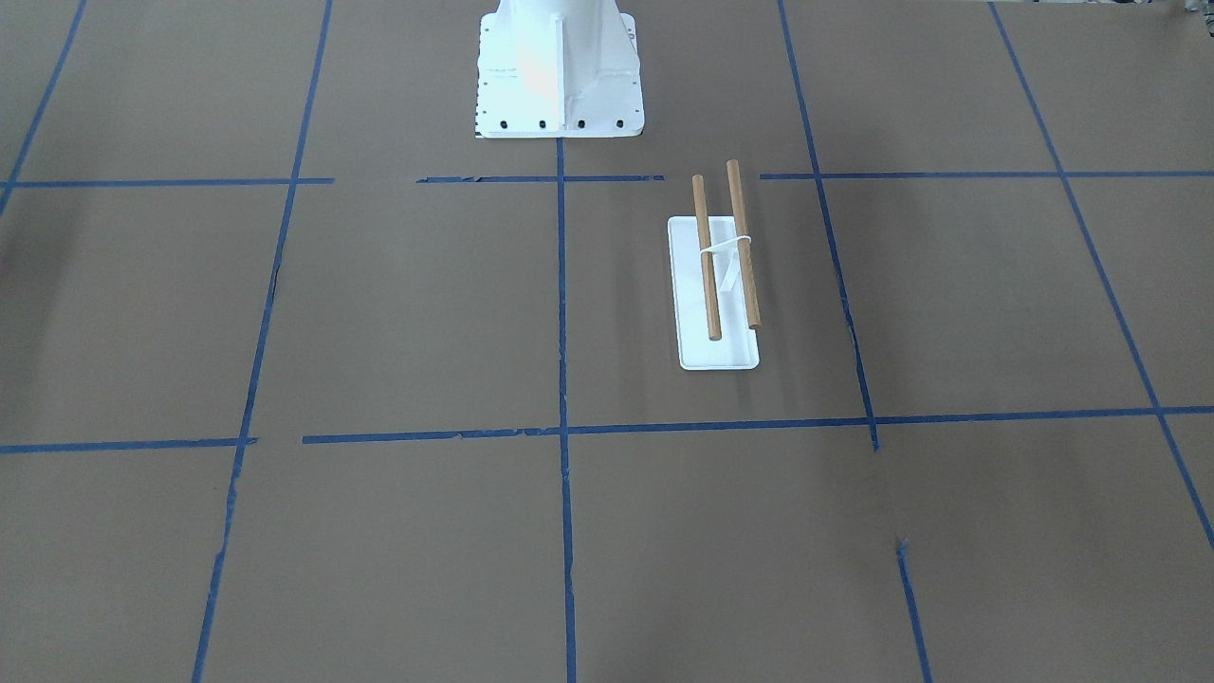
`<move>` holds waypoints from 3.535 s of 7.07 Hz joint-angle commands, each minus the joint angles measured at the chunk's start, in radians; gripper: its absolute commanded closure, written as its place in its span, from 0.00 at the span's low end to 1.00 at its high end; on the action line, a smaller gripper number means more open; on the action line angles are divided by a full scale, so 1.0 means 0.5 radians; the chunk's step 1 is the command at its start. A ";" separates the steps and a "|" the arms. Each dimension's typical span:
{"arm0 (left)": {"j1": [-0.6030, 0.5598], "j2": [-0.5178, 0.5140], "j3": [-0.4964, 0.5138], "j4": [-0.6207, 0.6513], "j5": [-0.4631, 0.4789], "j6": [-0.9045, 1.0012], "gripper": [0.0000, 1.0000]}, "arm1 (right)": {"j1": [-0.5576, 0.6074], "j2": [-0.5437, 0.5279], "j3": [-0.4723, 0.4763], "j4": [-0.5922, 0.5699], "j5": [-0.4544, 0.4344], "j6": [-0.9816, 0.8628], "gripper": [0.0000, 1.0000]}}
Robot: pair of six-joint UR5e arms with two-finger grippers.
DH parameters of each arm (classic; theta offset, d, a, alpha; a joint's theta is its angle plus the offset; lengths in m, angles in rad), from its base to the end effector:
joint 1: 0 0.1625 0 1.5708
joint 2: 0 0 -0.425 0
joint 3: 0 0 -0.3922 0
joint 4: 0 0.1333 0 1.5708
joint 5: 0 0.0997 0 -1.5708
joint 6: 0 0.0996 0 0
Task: Hang towel on rack
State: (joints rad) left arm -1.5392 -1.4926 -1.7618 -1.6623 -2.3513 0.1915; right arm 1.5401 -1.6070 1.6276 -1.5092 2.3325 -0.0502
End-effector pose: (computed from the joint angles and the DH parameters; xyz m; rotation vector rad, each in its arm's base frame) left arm -0.0484 -0.4703 0.5911 0.2562 0.7624 0.2907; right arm 0.0497 -0.4838 0.6428 0.0856 -0.7608 -0.1082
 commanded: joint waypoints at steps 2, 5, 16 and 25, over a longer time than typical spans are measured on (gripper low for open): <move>0.001 -0.128 0.005 -0.162 -0.007 -0.021 0.00 | 0.000 -0.157 0.284 0.136 0.069 0.045 0.00; 0.001 -0.156 0.112 -0.483 -0.019 -0.018 0.00 | -0.079 -0.371 0.310 0.385 -0.129 -0.156 0.00; 0.007 -0.172 0.109 -0.486 -0.022 -0.018 0.00 | -0.525 -0.357 -0.436 0.788 -0.612 -0.749 0.72; 0.007 -0.300 0.082 -0.535 -0.022 -0.121 0.00 | -0.417 0.470 -0.040 0.079 -0.552 -0.770 1.00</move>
State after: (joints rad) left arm -1.5360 -1.6119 -1.7172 -1.9228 -2.3623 0.1688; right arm 1.3576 -1.4428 1.5840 -1.4241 2.0263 -0.5244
